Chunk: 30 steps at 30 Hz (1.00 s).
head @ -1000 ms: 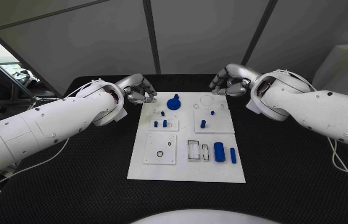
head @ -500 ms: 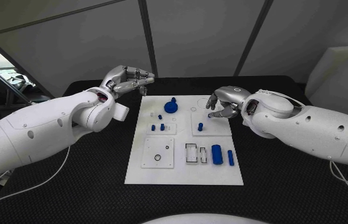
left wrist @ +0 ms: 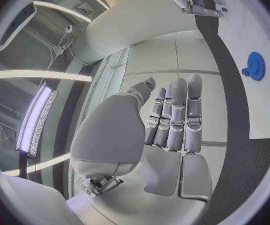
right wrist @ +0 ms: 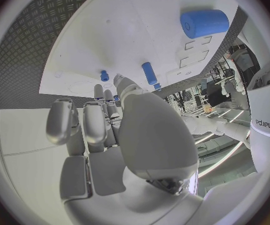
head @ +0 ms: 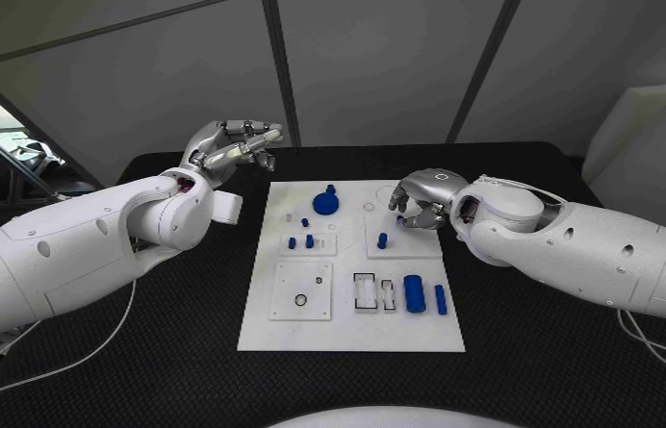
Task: Assemble the parts on the task board
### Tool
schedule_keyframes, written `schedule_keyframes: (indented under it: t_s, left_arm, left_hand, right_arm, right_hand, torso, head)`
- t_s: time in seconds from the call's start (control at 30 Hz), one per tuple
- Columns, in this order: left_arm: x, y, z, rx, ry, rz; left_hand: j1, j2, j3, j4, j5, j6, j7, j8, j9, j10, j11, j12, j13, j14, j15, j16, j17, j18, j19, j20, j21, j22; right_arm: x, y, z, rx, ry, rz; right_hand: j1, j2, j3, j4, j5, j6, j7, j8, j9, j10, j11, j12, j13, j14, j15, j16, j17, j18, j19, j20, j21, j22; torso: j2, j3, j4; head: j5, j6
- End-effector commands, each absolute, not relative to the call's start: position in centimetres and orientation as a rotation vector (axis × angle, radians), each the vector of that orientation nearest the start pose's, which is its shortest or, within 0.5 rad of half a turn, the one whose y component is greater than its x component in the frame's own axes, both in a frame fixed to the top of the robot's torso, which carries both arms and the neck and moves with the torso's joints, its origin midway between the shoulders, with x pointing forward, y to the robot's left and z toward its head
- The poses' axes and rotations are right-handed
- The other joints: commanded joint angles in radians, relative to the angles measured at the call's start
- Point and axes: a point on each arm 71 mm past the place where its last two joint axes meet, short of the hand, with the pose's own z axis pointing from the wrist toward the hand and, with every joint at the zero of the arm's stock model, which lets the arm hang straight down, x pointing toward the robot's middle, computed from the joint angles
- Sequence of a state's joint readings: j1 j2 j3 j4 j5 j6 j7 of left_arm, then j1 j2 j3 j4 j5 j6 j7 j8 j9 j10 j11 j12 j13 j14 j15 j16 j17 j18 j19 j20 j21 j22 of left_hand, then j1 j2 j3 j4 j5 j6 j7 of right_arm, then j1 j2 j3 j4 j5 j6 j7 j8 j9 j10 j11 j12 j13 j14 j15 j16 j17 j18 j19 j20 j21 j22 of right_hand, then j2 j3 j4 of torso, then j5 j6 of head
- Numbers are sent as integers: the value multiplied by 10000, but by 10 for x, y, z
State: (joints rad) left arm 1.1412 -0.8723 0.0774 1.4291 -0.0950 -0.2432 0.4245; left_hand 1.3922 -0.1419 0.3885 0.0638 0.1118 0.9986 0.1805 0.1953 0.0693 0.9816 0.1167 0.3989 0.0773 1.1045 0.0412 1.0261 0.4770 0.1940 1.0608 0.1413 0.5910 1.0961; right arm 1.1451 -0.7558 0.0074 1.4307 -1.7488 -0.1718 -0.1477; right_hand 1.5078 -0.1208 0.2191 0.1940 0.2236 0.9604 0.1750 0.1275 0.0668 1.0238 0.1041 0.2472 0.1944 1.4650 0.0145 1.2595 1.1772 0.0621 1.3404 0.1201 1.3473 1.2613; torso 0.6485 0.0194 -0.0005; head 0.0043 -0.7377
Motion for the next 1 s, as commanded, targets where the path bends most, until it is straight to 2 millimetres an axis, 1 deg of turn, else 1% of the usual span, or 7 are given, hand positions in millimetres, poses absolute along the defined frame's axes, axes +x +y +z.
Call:
schedule_keyframes:
  t_s: [0.03,0.13,0.2,0.3,0.37,0.6,1.0]
  left_arm:
    - [508,252,-164,-10594,12785,-15822]
    - [508,252,-165,-10647,12841,-15775]
    - [508,252,-165,-10674,12899,-15777]
    - [507,252,-165,-10691,12964,-15801]
    - [507,252,-165,-10701,13001,-15814]
    - [507,252,-166,-10761,13096,-15769]
    - [507,251,-167,-10806,13142,-15719]
  left_hand:
    - [-29,78,-58,0,-1,-33,26,24,-5,-26,13,58,3,-44,0,-67,-21,-113,-38,15,-76,-21]
    - [-58,114,-80,30,0,-43,39,34,-5,-41,21,74,3,-44,8,-85,-51,-115,-29,22,-117,-53]
    - [-89,133,-109,57,-3,-51,53,44,-4,-58,32,89,4,-44,16,-99,-77,-116,-20,28,-153,-82]
    - [-119,135,-142,78,-5,-62,63,54,-4,-74,39,102,5,-47,24,-112,-100,-118,-14,34,-186,-107]
    - [-124,135,-148,81,-5,-64,64,56,-4,-77,41,104,5,-48,25,-115,-105,-118,-13,35,-192,-112]
    - [-109,159,-163,80,2,-77,70,71,-3,-98,43,124,6,-63,29,-142,-140,-116,-7,39,-239,-148]
    - [-80,181,-229,72,4,-130,98,111,-3,-167,69,185,9,-166,55,-239,-251,-121,-42,60,-401,-258]
  right_arm:
    - [497,-179,-208,-4522,17050,4187]
    - [497,-178,-209,-4648,16957,4002]
    - [498,-178,-210,-4723,16968,3907]
    - [498,-177,-212,-4826,17050,3834]
    - [497,-176,-213,-4894,17140,3798]
    - [496,-176,-216,-5020,17384,3622]
    - [497,-175,-219,-5140,17569,3545]
  right_hand:
    - [66,-34,152,-17,-78,79,39,-42,17,28,40,-43,-93,347,69,42,20,144,2,83,-14,22]
    - [126,-8,402,-98,-229,183,38,-44,26,105,36,-89,-243,351,60,77,41,135,40,76,24,72]
    - [125,-22,556,-139,-297,278,18,-30,34,184,21,-104,-329,362,50,122,81,120,87,72,72,136]
    - [132,-41,752,-206,-307,395,-19,-16,42,321,-17,-108,-418,379,24,181,129,97,165,54,153,242]
    - [137,-58,906,-270,-305,487,-50,-6,47,448,-49,-109,-479,388,-1,208,142,72,247,34,239,354]
    - [18,-189,1278,-453,-283,777,-136,17,58,850,-147,-128,-624,394,-77,207,64,8,441,-36,452,633]
    - [-24,-165,1741,-766,-285,1022,-201,-3,56,1150,-219,-228,-764,404,-138,276,78,-31,547,-98,587,811]
  torso:
    - [0,1,4]
    - [-4,0,3]
    - [-3,6,10]
    - [1,-1,17]
    - [-10,-5,0]
    - [-20,3,0]
    - [-25,-6,11]
  head:
    - [7,-47]
    - [39,-79]
    - [33,-93]
    - [27,-108]
    - [46,-144]
    - [55,-168]
    - [42,-184]
